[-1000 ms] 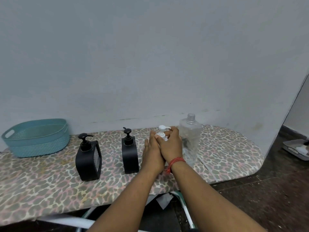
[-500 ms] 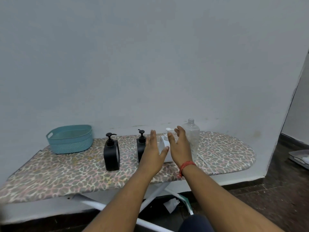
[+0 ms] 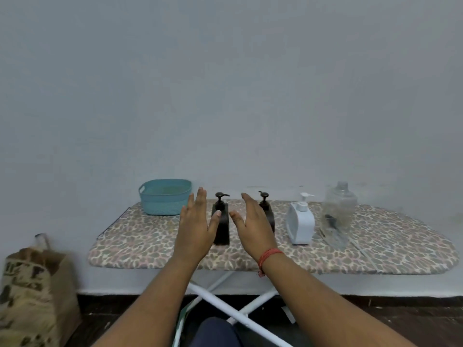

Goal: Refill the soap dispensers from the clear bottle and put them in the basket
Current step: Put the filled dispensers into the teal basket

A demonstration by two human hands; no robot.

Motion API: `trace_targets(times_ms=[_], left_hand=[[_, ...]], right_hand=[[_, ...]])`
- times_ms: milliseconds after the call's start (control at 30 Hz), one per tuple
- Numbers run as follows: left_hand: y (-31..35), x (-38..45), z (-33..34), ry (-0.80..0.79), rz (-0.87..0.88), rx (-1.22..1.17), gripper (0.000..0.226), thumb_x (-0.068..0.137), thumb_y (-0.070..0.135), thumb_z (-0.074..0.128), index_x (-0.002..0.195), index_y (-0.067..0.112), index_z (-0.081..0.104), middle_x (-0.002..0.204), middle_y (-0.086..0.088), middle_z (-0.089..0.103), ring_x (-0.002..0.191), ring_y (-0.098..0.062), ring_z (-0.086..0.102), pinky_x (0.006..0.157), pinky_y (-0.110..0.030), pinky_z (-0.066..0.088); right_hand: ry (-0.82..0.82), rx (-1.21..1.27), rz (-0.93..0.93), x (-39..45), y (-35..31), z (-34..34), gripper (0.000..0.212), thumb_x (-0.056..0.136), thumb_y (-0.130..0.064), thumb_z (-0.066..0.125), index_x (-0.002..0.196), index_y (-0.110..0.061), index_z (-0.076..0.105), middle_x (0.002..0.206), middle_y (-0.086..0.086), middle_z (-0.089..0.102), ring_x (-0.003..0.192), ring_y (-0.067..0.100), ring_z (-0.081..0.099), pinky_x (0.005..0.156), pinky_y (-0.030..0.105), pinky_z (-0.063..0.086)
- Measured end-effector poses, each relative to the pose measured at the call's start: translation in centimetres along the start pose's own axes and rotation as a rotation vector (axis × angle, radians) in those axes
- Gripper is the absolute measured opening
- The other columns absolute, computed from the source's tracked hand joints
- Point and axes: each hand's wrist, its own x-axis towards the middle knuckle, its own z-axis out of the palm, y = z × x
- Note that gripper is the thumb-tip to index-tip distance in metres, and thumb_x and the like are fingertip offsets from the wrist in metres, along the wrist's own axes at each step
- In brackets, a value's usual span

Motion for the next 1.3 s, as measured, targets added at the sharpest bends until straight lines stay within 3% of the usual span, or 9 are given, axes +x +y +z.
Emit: trace_targets(times_ms=[233, 400, 500, 667, 800, 900, 1000, 1167, 1300], left_hand=[[-4.6, -0.2, 2.6, -0.15, -0.379, -0.342, 0.067, 0.106, 0.05, 0.039, 0.163, 0.03, 0.01, 0.169, 0.006, 0.015, 0.154, -0.015, 0.019, 0.121, -0.034, 0.019], [-4.4, 1.3, 4.7, -0.262, -0.52, -0.558, 0.062, 0.105, 0.055, 0.036, 0.161, 0.036, 0.017, 0.167, 0.008, 0.022, 0.152, -0.015, 0.026, 0.114, -0.029, 0.023], [-3.7, 2.4, 5.5, -0.295, -0.521, -0.646, 0.053, 0.107, 0.051, 0.034, 0.158, 0.041, 0.024, 0.162, 0.008, 0.034, 0.148, -0.016, 0.034, 0.109, -0.027, 0.028], [-3.4, 3.5, 6.1, -0.278, -0.516, -0.736, 0.048, 0.109, 0.041, 0.036, 0.157, 0.044, 0.029, 0.158, 0.007, 0.042, 0.14, -0.015, 0.044, 0.114, -0.033, 0.036], [-4.3, 5.3, 4.0, -0.226, -0.503, -0.736, 0.047, 0.109, 0.042, 0.037, 0.156, 0.043, 0.033, 0.155, 0.008, 0.046, 0.138, -0.014, 0.047, 0.115, -0.036, 0.037], [-5.7, 8.4, 0.8, -0.166, -0.414, -0.695, 0.04, 0.109, 0.042, 0.036, 0.148, 0.045, 0.042, 0.14, 0.012, 0.056, 0.128, -0.012, 0.053, 0.105, -0.033, 0.04], [-7.9, 12.7, -2.7, -0.091, -0.393, -0.638, 0.034, 0.108, 0.037, 0.038, 0.14, 0.04, 0.051, 0.124, 0.011, 0.062, 0.113, -0.011, 0.057, 0.094, -0.032, 0.042], [-14.1, 19.2, -7.3, 0.016, -0.469, -0.599, 0.024, 0.101, 0.021, 0.048, 0.119, 0.023, 0.063, 0.116, -0.001, 0.069, 0.106, -0.017, 0.066, 0.096, -0.041, 0.053], [-19.5, 22.1, -8.4, -0.024, -0.578, -0.579, 0.028, 0.096, 0.004, 0.052, 0.12, 0.01, 0.064, 0.116, -0.013, 0.07, 0.11, -0.029, 0.067, 0.101, -0.051, 0.053]], right_hand=[[-0.049, 0.19, 0.208, 1.0, 1.1, 6.2, 0.061, 0.101, -0.041, 0.05, 0.154, -0.019, 0.028, 0.157, 0.001, 0.035, 0.143, 0.018, 0.035, 0.117, 0.033, 0.029], [-0.074, 0.351, 0.39, 2.1, 2.4, 8.8, 0.054, 0.102, -0.038, 0.048, 0.152, -0.022, 0.033, 0.15, 0.002, 0.047, 0.135, 0.02, 0.047, 0.113, 0.042, 0.037], [-0.073, 0.42, 0.388, 2.5, 2.7, 9.6, 0.039, 0.104, -0.036, 0.044, 0.142, -0.032, 0.045, 0.13, -0.006, 0.061, 0.119, 0.014, 0.059, 0.105, 0.037, 0.046], [-0.042, 0.443, 0.368, 3.2, 2.3, 10.7, 0.035, 0.105, -0.036, 0.041, 0.139, -0.037, 0.048, 0.124, -0.011, 0.062, 0.112, 0.008, 0.061, 0.097, 0.031, 0.049], [-0.06, 0.455, 0.312, 5.2, 0.1, 11.3, 0.024, 0.105, -0.036, 0.042, 0.125, -0.046, 0.051, 0.111, -0.022, 0.062, 0.102, -0.005, 0.059, 0.081, 0.016, 0.046], [-0.068, 0.418, 0.224, 8.6, -2.7, 12.3, 0.019, 0.103, -0.041, 0.042, 0.121, -0.041, 0.049, 0.101, -0.027, 0.06, 0.091, -0.012, 0.057, 0.069, 0.013, 0.042], [-0.087, 0.413, 0.166, 13.3, -5.9, 13.8, 0.019, 0.101, -0.04, 0.046, 0.117, -0.031, 0.044, 0.096, -0.019, 0.06, 0.085, -0.005, 0.058, 0.063, 0.018, 0.042], [-0.252, 0.435, 0.144, 20.7, -10.3, 17.8, 0.033, 0.097, -0.032, 0.054, 0.125, -0.022, 0.039, 0.1, -0.007, 0.059, 0.091, 0.014, 0.061, 0.07, 0.025, 0.046], [-0.382, 0.349, 0.184, 24.1, -11.3, 22.2, 0.047, 0.094, -0.018, 0.056, 0.137, -0.011, 0.036, 0.122, 0.011, 0.061, 0.108, 0.028, 0.061, 0.095, 0.044, 0.05]])
